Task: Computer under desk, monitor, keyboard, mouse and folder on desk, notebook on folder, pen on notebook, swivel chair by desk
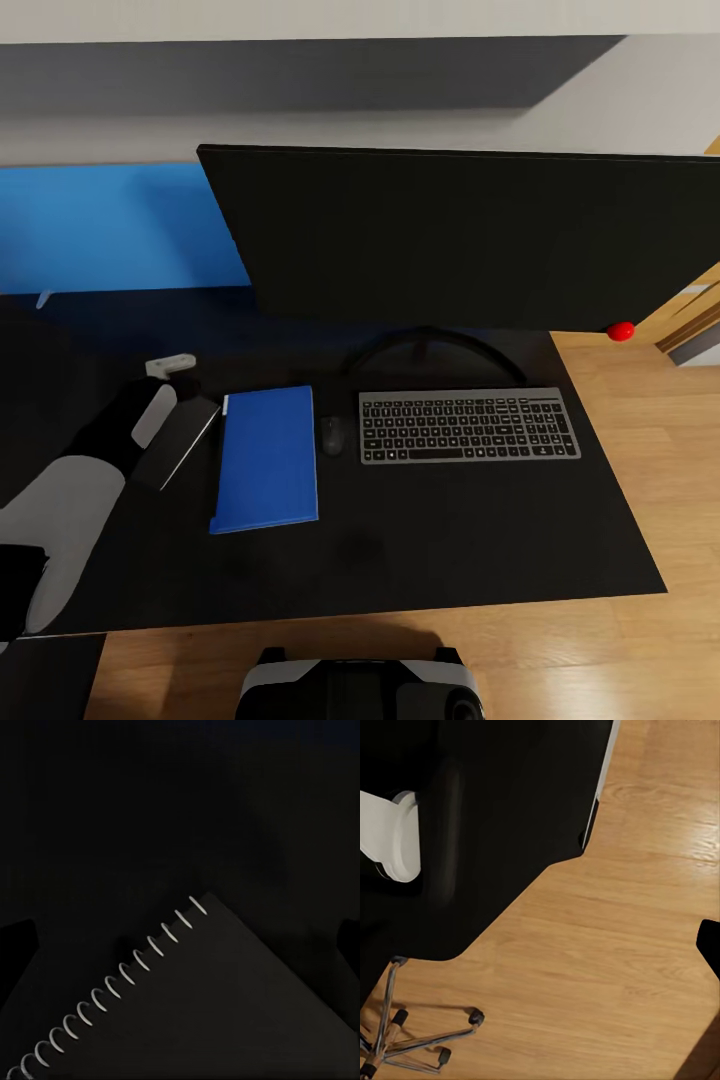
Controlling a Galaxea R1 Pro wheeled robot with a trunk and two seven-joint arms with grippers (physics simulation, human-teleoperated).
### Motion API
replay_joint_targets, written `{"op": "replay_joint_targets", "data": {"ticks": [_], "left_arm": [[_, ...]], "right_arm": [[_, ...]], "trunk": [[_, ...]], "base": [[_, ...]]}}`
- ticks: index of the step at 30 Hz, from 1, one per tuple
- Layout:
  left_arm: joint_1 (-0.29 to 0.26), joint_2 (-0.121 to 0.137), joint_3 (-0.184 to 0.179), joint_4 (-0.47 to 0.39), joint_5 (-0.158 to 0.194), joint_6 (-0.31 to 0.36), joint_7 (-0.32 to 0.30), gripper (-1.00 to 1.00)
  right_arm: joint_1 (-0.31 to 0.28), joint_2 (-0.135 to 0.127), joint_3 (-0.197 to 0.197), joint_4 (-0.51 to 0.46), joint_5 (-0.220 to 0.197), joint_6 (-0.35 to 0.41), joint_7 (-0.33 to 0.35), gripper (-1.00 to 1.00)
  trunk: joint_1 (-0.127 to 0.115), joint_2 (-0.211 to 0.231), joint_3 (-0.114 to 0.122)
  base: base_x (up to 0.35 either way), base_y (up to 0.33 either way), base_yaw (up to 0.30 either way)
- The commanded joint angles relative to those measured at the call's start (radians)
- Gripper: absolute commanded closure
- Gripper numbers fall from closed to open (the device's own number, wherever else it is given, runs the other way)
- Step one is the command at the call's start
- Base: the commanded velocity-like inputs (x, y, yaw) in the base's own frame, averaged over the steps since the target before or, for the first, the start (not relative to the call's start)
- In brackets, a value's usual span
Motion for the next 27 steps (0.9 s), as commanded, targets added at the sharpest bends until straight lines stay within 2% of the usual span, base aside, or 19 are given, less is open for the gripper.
{"op": "replay_joint_targets", "data": {"ticks": [1,27], "left_arm": [[0.0,0.002,-0.008,0.001,0.01,0.002,0.008,-1.0],[0.019,0.006,-0.009,0.006,0.009,-0.012,-0.02,-1.0]], "right_arm": [[0.0,-0.001,0.003,-0.001,-0.008,-0.002,0.002,-1.0],[0.0,-0.001,0.002,-0.002,-0.008,-0.003,0.002,-1.0]], "trunk": [[0.001,-0.002,-0.001],[0.001,-0.002,-0.001]], "base": [[0.0,0.0,0.0],[0.0,0.0,0.0]]}}
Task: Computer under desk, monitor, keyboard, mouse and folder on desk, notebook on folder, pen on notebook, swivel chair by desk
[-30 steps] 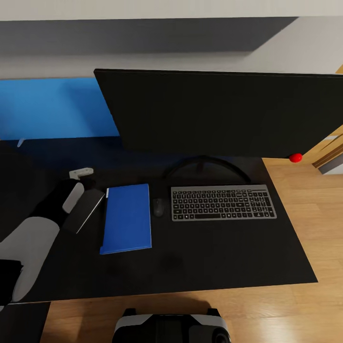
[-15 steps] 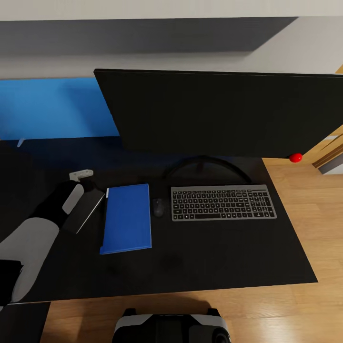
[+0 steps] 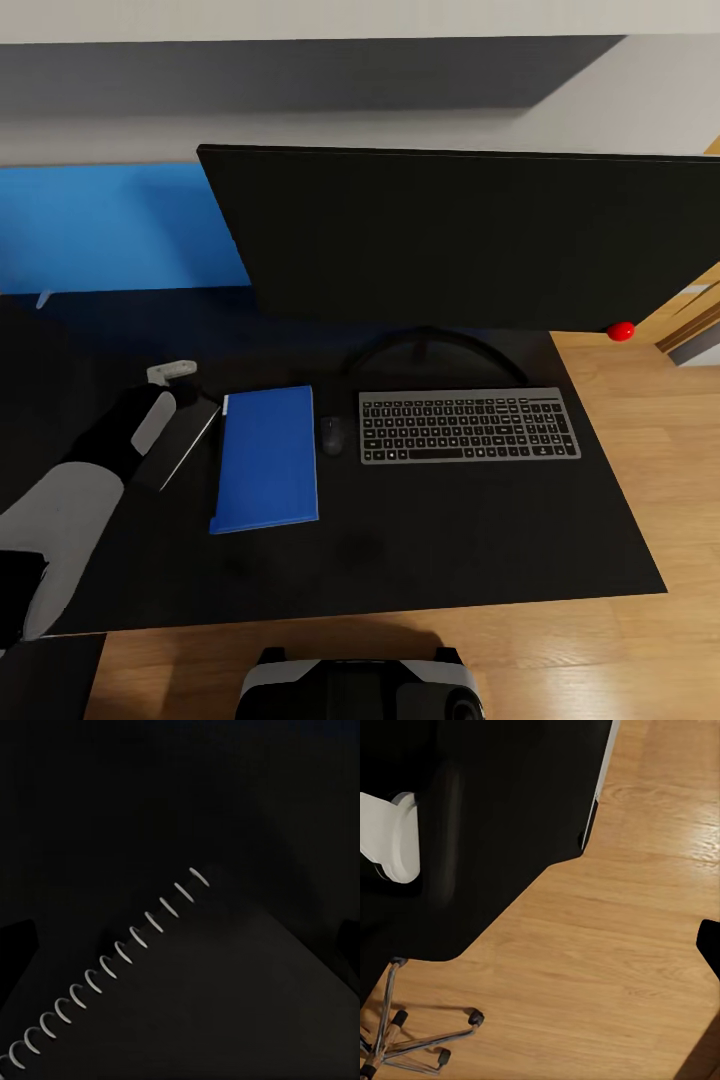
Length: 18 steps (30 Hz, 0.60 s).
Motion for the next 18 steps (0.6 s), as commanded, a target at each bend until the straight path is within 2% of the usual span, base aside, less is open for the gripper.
{"op": "replay_joint_targets", "data": {"ticks": [1,10,18], "left_arm": [[0.0,0.002,-0.007,-0.001,0.01,0.002,0.01,-1.0],[0.0,0.006,-0.006,-0.001,0.011,0.003,0.009,-1.0],[0.002,0.008,-0.007,-0.002,0.012,-0.003,0.009,-1.0]], "right_arm": [[0.0,-0.001,0.003,-0.001,-0.008,-0.002,0.002,-1.0],[0.0,-0.001,0.003,-0.001,-0.008,-0.001,0.002,-1.0],[0.0,-0.001,0.001,-0.002,-0.008,-0.001,0.002,-1.0]], "trunk": [[0.001,-0.002,-0.001],[0.001,-0.002,-0.001],[0.001,-0.002,-0.001]], "base": [[-0.029,0.0,0.0],[-0.196,0.0,0.0],[-0.059,0.0,0.0]]}}
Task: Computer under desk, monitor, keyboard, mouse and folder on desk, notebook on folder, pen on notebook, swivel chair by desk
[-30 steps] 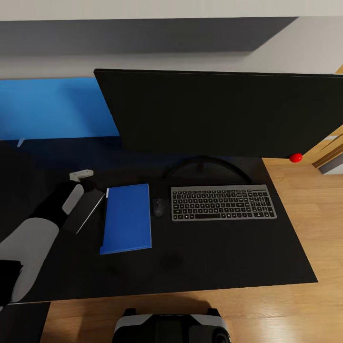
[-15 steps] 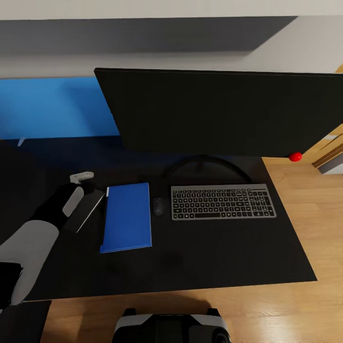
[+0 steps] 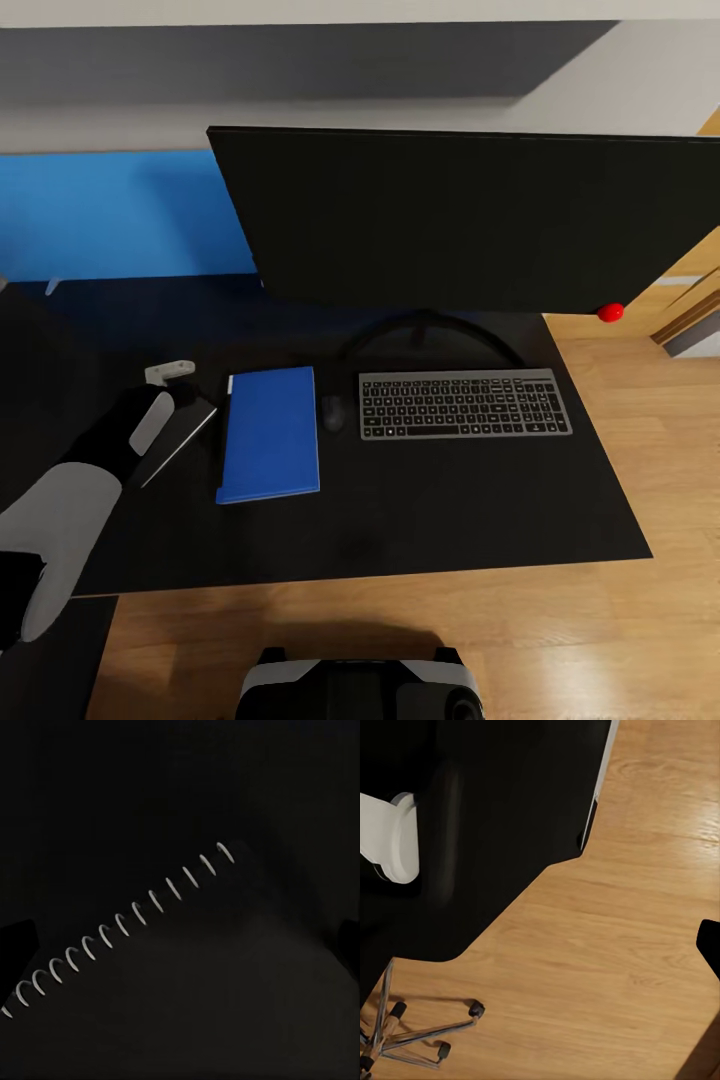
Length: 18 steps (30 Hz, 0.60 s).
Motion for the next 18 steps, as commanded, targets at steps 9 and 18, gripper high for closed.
{"op": "replay_joint_targets", "data": {"ticks": [9,18], "left_arm": [[0.0,0.002,-0.007,-0.002,0.011,0.002,0.01,-1.0],[0.0,0.002,-0.007,-0.004,0.011,0.002,0.01,-1.0]], "right_arm": [[0.0,-0.001,0.002,-0.002,-0.008,-0.002,0.002,-1.0],[0.0,-0.001,0.002,-0.002,-0.008,0.006,0.002,-1.0]], "trunk": [[0.001,-0.002,-0.001],[0.001,-0.002,-0.001]], "base": [[-0.041,0.0,0.0],[-0.204,0.0,0.0]]}}
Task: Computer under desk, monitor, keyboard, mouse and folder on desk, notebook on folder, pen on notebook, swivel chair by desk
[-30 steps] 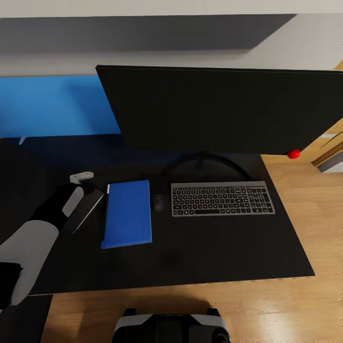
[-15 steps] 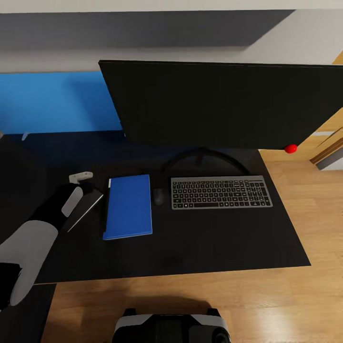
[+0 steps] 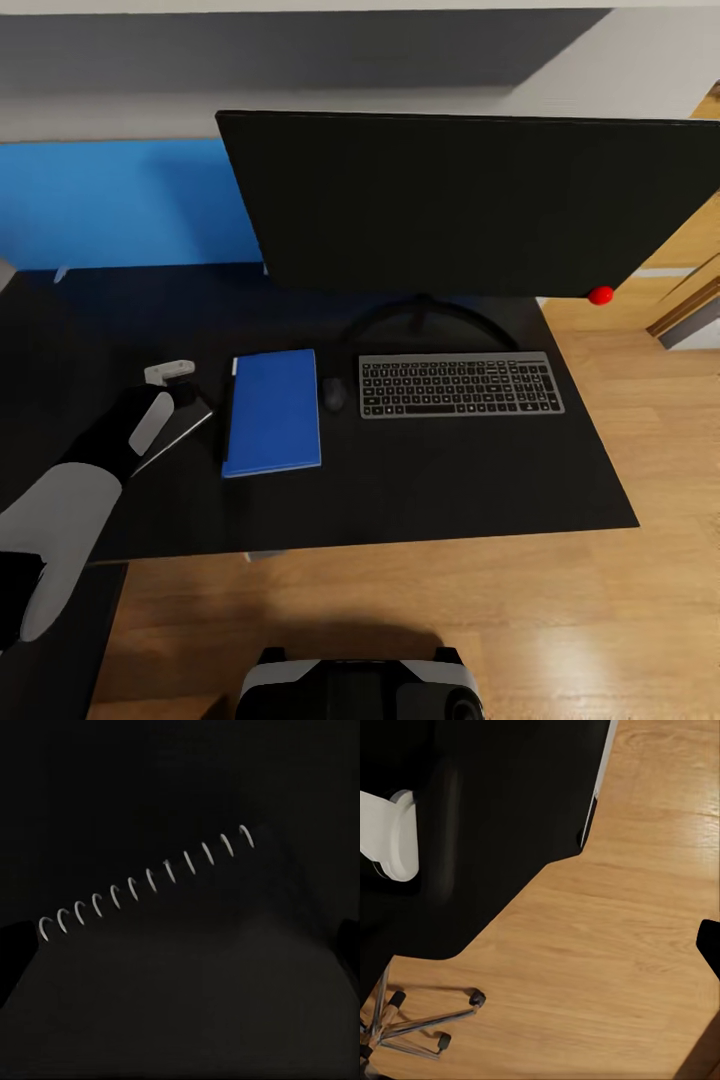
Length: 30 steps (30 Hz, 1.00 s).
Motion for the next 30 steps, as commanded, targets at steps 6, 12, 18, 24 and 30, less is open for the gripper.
{"op": "replay_joint_targets", "data": {"ticks": [6,12,18,24,30], "left_arm": [[-0.001,0.002,-0.007,-0.003,0.01,0.002,0.01,-1.0],[-0.001,0.002,-0.007,-0.008,0.011,0.002,0.009,-1.0],[-0.001,0.002,-0.007,-0.023,0.012,0.003,0.008,-1.0],[-0.001,0.004,-0.007,-0.043,0.013,0.01,0.008,-1.0],[-0.001,0.007,-0.007,-0.05,0.013,0.011,0.008,-1.0]], "right_arm": [[0.0,-0.001,0.003,-0.001,-0.008,0.0,0.002,-1.0],[0.0,0.0,0.003,-0.001,-0.008,0.0,0.002,-1.0],[0.0,0.0,0.002,-0.001,-0.008,0.001,0.002,-1.0],[0.0,0.0,0.002,-0.001,-0.008,0.001,0.002,-1.0],[0.0,0.0,0.002,-0.001,-0.008,0.0,0.002,-1.0]], "trunk": [[0.0,-0.002,-0.001],[0.0,-0.002,-0.001],[0.0,-0.002,-0.001],[0.0,-0.002,-0.001],[0.0,-0.002,-0.001]], "base": [[-0.046,0.0,0.0],[-0.012,0.0,0.0],[-0.003,0.0,0.0],[0.052,0.029,0.0],[0.14,0.098,0.0]]}}
